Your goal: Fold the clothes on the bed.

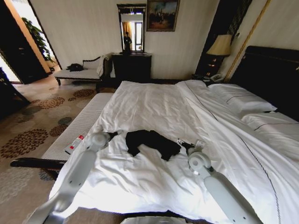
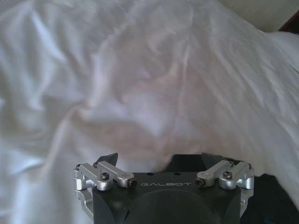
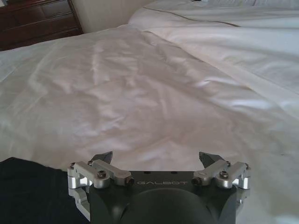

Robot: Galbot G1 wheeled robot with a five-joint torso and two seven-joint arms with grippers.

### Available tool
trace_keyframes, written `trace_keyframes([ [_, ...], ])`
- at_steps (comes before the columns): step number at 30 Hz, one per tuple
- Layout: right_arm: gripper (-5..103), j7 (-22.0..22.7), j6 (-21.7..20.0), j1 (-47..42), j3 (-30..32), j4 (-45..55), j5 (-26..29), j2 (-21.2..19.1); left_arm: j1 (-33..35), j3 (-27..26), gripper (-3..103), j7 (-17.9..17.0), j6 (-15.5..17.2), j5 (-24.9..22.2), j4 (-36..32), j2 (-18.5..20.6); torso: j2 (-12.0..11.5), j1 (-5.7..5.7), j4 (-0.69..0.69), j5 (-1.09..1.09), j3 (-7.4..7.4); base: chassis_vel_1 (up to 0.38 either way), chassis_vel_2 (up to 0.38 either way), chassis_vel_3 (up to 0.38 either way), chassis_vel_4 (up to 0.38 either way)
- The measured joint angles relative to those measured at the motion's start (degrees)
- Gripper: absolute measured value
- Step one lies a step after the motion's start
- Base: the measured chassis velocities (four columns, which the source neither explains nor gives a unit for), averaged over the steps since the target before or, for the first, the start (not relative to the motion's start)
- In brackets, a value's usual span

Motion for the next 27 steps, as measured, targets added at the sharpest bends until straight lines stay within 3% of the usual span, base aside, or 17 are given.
trace_keyframes([
  [2, 100, 0.06, -0.07, -0.74, 0.72, 0.66, 0.04, -0.17, -3.33, 1.53, 100, -3.67, 0.99, -1.44, 3.12, -2.05, 0.0, 0.0, 0.02, -0.02, 0.0, 0.0, 0.0, 0.0, 0.0],
  [8, 100, 0.29, -0.12, -1.09, 0.95, 1.23, 0.0, -0.18, -7.38, 2.67, 100, -7.17, 1.06, -2.01, 8.58, -5.61, 0.0, 0.0, 0.03, -0.01, 0.0, 0.0, 0.0, 0.0, 0.0],
  [19, 100, 0.58, -0.14, -1.15, 0.89, 2.02, -0.04, -0.5, -7.25, 2.84, 101, -7.64, 0.95, -1.33, 11.73, -8.34, 0.0, 0.0, 0.03, -0.02, 0.0, 0.0, 0.0, 0.0, 0.0],
  [21, 100, 0.59, -0.14, -1.25, 0.93, 2.15, -0.1, -0.75, -7.24, 2.86, 92, -6.63, 0.9, -0.43, 12.85, -8.97, 0.0, -0.01, 0.03, -0.02, 0.0, 0.0, 0.0, 0.0, 0.0],
  [23, 100, 0.59, -0.14, -1.27, 0.94, 2.18, -0.1, -0.79, -7.24, 2.85, 92, -6.49, 0.88, -0.36, 13.16, -9.24, 0.0, 0.0, 0.03, -0.02, 0.0, 0.0, 0.0, 0.0, 0.0],
  [27, 100, 0.6, -0.12, -1.37, 0.94, 2.2, -0.25, -0.92, -7.33, 2.64, 70, -6.09, 0.8, -0.15, 14.46, -10.53, 0.0, -0.01, 0.02, -0.02, 0.0, 0.0, 0.0, 0.0, 0.0],
])
